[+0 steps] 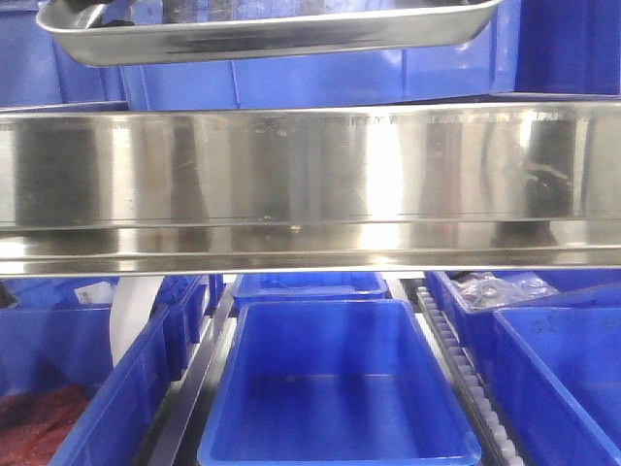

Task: Stack silver trays without gaps
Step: 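Lift the silver tray with both grippers up off the shelf, then drive the base away from the shelf holding the tray level, then turn the base past the plant toward the other shelf rack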

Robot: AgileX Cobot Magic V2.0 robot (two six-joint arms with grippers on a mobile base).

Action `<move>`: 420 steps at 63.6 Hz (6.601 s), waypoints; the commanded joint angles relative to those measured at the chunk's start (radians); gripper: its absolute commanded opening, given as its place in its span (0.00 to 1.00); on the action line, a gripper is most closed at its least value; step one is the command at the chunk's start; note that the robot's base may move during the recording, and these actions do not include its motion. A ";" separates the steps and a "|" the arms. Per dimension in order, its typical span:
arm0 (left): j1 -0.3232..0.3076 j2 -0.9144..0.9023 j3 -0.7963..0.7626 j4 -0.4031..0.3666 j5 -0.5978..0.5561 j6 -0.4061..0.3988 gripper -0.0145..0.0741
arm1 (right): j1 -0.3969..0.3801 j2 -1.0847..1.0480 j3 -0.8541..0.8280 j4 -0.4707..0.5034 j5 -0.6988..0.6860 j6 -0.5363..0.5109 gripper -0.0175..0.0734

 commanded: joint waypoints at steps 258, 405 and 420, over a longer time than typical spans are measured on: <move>-0.004 -0.030 -0.033 0.006 0.055 0.025 0.11 | 0.004 -0.055 -0.029 -0.005 -0.029 -0.017 0.26; -0.004 -0.030 -0.033 0.001 0.055 0.025 0.11 | 0.004 -0.055 -0.029 -0.005 -0.029 -0.017 0.26; -0.004 -0.030 -0.033 0.003 0.055 0.025 0.11 | 0.004 -0.055 -0.029 -0.005 -0.029 -0.017 0.26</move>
